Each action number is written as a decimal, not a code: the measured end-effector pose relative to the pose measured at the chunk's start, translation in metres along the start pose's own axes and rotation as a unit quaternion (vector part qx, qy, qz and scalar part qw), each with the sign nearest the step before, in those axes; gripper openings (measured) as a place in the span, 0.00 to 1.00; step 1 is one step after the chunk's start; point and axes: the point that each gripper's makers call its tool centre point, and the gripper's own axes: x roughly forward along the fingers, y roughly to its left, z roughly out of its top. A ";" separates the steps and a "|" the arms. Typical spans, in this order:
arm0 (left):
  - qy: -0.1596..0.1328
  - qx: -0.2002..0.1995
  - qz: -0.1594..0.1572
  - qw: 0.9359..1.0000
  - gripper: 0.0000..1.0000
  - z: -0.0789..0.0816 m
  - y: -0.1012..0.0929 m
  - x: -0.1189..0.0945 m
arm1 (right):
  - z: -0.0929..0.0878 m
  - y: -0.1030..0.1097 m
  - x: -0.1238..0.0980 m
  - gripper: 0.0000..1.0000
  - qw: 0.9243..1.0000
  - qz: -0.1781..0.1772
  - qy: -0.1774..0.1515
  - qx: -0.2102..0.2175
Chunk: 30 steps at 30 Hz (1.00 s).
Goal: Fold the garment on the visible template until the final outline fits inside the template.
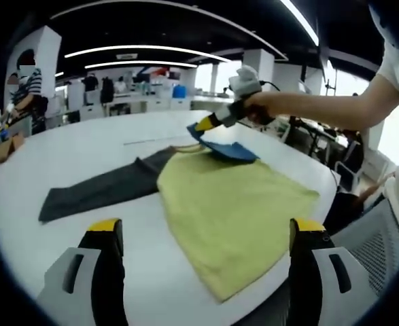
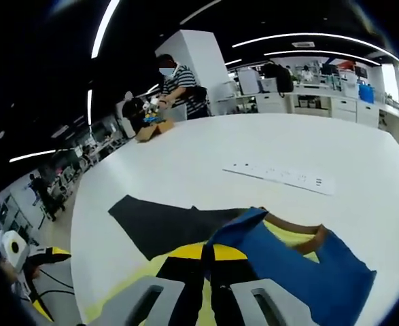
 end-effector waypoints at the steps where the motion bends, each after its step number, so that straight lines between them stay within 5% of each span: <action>1: 0.001 0.000 0.001 1.000 0.98 0.000 0.000 0.000 | 0.002 -0.004 0.006 0.00 1.000 0.002 0.002 -0.003; 12: 0.000 -0.002 0.008 1.000 0.98 0.000 0.005 -0.001 | 0.000 -0.003 0.035 0.00 0.999 0.015 0.016 -0.030; 30: 0.009 -0.010 0.016 1.000 0.98 -0.009 0.010 -0.008 | -0.046 0.008 0.059 0.00 0.990 -0.009 0.060 -0.127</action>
